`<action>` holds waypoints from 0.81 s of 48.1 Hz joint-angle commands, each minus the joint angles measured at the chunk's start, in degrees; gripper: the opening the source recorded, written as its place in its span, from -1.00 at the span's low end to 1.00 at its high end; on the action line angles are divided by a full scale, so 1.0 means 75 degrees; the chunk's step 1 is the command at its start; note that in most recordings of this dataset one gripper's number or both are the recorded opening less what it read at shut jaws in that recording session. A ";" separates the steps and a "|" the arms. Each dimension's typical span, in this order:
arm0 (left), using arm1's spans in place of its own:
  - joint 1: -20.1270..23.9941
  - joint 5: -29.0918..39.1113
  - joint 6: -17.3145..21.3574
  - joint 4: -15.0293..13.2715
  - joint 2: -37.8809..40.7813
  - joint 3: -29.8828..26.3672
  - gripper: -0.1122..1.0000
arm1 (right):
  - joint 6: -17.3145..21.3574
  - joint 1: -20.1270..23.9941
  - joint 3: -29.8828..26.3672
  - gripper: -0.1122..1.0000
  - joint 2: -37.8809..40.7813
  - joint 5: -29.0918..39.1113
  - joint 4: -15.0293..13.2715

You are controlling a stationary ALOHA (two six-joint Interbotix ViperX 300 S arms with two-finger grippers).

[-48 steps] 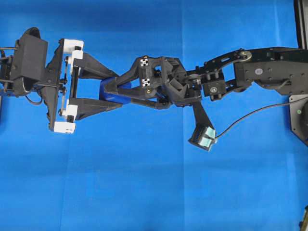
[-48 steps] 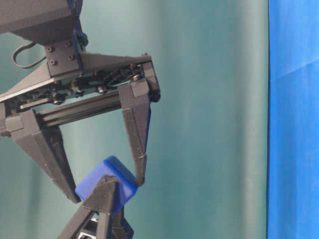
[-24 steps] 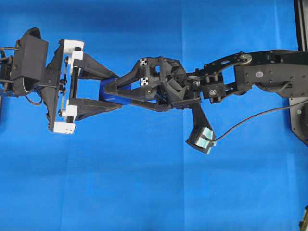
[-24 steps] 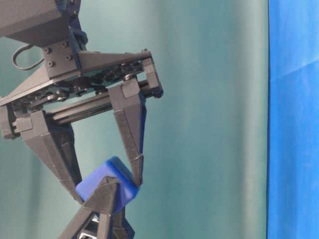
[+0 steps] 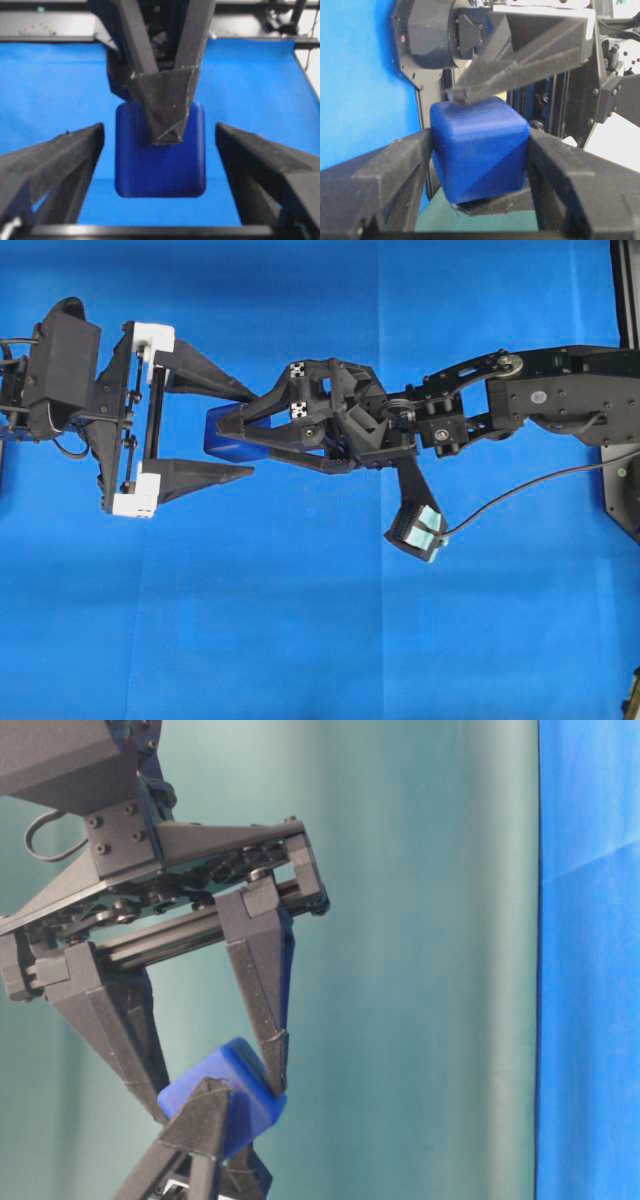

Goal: Handover the blue block to the right arm after grasping it with the left arm, then place it in the designated position.
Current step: 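Close the right gripper on the cube and open the left gripper, then pull the cube away from the left gripper with the right gripper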

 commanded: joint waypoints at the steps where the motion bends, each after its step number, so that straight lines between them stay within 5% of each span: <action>1: 0.0012 -0.0082 0.0023 -0.0023 -0.0047 -0.0152 0.87 | 0.0012 0.0035 -0.0211 0.00 -0.0105 0.0000 0.0023; 21: 0.0012 -0.0059 0.0012 -0.0012 -0.0105 -0.0129 0.87 | 0.0023 0.0059 -0.0012 -0.04 -0.0258 0.0105 0.0035; 39: 0.0012 0.0012 0.0000 -0.0023 -0.0293 0.0035 0.87 | 0.0023 0.0129 0.1266 -0.07 -0.1582 0.0469 0.0035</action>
